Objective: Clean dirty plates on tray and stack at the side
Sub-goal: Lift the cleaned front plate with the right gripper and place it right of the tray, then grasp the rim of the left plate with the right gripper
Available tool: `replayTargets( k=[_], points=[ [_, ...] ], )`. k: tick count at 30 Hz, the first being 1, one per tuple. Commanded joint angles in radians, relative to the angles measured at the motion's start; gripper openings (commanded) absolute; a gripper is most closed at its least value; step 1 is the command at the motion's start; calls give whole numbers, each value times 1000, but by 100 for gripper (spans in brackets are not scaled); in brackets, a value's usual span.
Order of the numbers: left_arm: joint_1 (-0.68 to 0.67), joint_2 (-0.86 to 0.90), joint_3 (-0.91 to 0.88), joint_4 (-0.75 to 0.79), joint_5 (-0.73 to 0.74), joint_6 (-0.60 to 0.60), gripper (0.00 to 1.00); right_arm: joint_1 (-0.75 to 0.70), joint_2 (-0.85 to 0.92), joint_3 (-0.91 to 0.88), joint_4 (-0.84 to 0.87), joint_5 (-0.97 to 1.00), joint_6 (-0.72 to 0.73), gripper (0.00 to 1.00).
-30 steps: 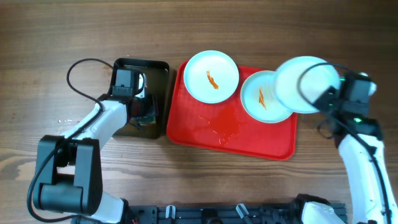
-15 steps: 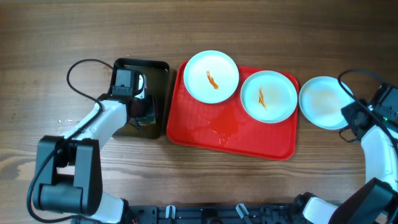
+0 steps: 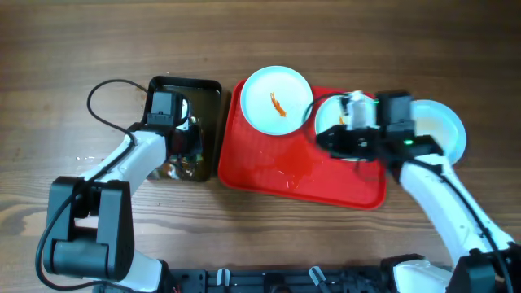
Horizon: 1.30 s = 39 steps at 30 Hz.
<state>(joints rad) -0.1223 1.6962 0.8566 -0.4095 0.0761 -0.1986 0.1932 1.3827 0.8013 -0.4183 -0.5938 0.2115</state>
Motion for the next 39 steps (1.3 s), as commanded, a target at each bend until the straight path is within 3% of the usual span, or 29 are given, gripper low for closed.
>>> replayTargets(
  k=[1, 5, 11, 16, 23, 39],
  points=[
    [11, 24, -25, -33, -120, -76, 4, 162, 90, 6, 94, 81, 148, 7],
    [76, 24, -25, -54, -120, -79, 4, 312, 234, 6, 300, 82, 297, 6],
    [200, 24, -25, -99, -122, -79, 5, 419, 406, 6, 552, 117, 451, 6],
    [203, 24, -25, -115, -77, -79, 6, 480, 494, 6, 705, 173, 492, 6],
    [203, 24, -25, -115, -66, -79, 7, 568, 512, 6, 751, 426, 550, 4],
    [203, 24, -25, -115, -66, -79, 8, 729, 529, 6, 740, 398, 603, 4]
  ],
)
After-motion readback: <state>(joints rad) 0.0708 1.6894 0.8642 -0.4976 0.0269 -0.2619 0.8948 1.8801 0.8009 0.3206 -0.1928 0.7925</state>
